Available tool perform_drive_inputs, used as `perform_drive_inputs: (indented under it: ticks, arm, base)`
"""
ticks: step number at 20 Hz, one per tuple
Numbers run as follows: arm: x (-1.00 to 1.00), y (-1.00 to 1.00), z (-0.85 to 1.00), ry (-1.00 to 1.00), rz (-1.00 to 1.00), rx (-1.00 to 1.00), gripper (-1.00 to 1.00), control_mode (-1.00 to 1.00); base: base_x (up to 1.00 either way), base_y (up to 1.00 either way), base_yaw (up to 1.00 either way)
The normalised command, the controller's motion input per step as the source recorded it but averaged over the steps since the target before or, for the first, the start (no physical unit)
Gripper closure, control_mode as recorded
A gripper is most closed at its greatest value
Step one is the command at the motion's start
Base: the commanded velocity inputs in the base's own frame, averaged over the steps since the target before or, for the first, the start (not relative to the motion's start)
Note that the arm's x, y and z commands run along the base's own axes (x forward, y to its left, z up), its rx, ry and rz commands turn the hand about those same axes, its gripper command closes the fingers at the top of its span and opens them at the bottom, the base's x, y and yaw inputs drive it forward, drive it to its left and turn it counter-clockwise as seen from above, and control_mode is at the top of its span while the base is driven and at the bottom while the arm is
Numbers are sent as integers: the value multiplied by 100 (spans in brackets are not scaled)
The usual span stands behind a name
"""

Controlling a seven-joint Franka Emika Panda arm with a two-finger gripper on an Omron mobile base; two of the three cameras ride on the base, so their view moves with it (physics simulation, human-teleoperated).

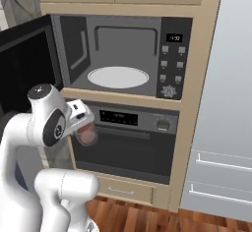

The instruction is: Place the microwavable item in the microwave. Then, close the microwave door and press the start button.

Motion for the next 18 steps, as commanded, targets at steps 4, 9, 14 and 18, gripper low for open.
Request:
perform_drive_inputs:
  ticks: [4, 9, 14, 18]
  arm:
    - [36, -13, 87, -14, 16, -4, 100, -100]
    - [52, 0, 57, -4, 13, -3, 100, -100]
    - [71, 0, 33, 0, 18, -4, 100, -100]
    - [72, 0, 0, 1, 13, 0, 100, -100]
  base:
    - [0, 0, 0]
    - [0, 0, 0]
    - [0, 0, 0]
    - [0, 0, 0]
